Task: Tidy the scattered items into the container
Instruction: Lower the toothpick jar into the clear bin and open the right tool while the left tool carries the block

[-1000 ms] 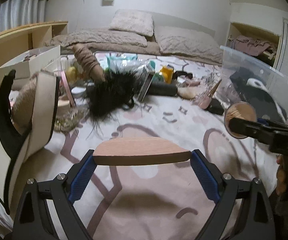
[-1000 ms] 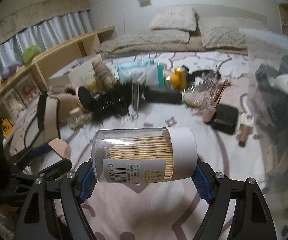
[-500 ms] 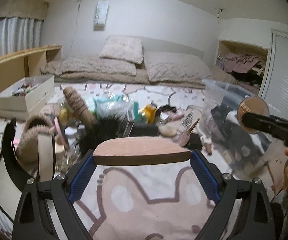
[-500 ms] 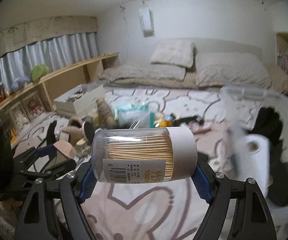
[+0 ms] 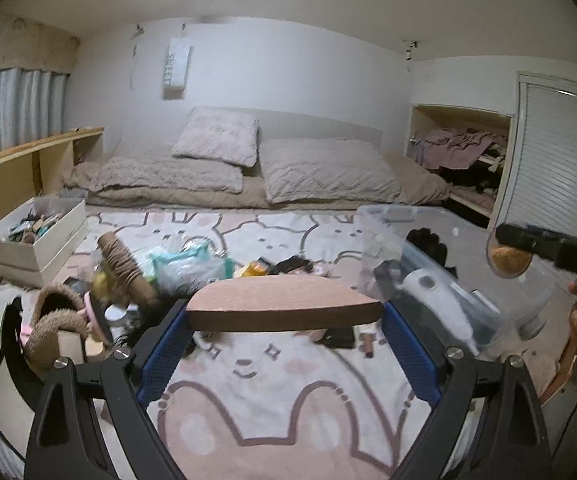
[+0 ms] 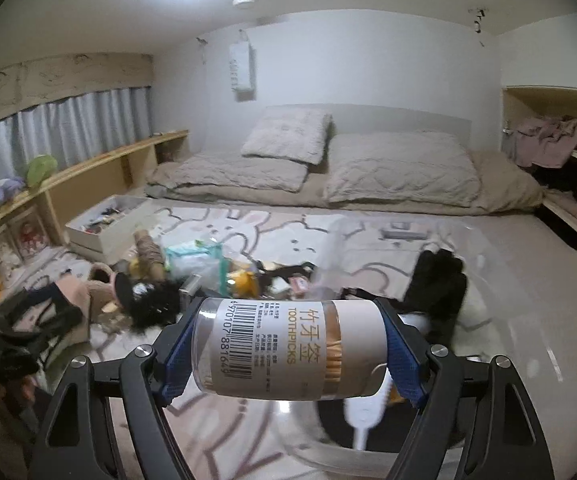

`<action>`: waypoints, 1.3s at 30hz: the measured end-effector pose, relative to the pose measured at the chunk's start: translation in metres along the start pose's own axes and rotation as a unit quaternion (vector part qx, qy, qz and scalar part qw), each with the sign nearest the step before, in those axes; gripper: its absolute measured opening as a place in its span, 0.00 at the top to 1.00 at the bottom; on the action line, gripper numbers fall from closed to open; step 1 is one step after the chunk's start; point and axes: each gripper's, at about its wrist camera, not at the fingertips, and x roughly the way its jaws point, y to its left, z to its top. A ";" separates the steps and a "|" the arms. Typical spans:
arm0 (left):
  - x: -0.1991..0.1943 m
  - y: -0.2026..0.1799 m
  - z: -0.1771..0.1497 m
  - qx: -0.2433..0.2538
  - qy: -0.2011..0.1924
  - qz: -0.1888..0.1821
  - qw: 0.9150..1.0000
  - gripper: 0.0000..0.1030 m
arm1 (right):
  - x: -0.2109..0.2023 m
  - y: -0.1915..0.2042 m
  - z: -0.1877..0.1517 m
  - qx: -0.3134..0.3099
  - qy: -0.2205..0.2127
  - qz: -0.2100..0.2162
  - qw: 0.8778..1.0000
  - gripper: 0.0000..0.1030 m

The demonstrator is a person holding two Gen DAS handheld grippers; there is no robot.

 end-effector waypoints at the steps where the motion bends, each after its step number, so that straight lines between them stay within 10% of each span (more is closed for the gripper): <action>1: 0.000 -0.007 0.003 0.002 -0.003 -0.003 1.000 0.08 | 0.002 -0.006 0.000 0.001 0.005 -0.006 1.000 0.21; 35: 0.051 -0.162 0.060 0.043 0.018 -0.119 0.992 0.09 | 0.028 -0.121 -0.014 0.044 0.196 -0.091 0.975 0.21; 39: 0.053 -0.168 0.064 0.050 0.020 -0.118 0.992 0.08 | 0.025 -0.125 -0.020 0.056 0.193 -0.077 0.976 0.00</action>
